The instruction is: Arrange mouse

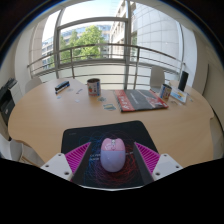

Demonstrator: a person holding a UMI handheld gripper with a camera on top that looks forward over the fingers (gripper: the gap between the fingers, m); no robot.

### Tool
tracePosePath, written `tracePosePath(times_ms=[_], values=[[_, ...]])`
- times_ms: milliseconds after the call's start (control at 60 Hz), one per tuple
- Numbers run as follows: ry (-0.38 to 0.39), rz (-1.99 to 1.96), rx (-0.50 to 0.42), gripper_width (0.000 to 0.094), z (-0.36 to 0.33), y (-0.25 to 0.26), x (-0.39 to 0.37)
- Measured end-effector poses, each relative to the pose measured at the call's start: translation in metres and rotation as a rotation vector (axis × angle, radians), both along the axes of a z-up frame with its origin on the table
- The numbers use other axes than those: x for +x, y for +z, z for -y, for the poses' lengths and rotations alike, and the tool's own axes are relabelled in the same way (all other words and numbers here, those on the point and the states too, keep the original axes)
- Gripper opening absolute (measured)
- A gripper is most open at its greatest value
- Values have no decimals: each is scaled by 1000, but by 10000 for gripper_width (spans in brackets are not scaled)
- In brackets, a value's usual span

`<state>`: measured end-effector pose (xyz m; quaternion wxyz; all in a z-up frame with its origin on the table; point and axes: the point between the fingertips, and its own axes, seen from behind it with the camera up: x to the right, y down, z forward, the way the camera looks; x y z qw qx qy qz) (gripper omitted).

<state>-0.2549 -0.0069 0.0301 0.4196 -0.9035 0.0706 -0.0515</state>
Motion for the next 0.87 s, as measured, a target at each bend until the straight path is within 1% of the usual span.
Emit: tracePosePath(times_ms=[200,383,633,867], values=[[-19,37,38,844,53,69,-16],[-19,49,70,844,115,101,-38],[-34,59,91,841,191,120,-60],[-24,57,99,840,220,130,-74]])
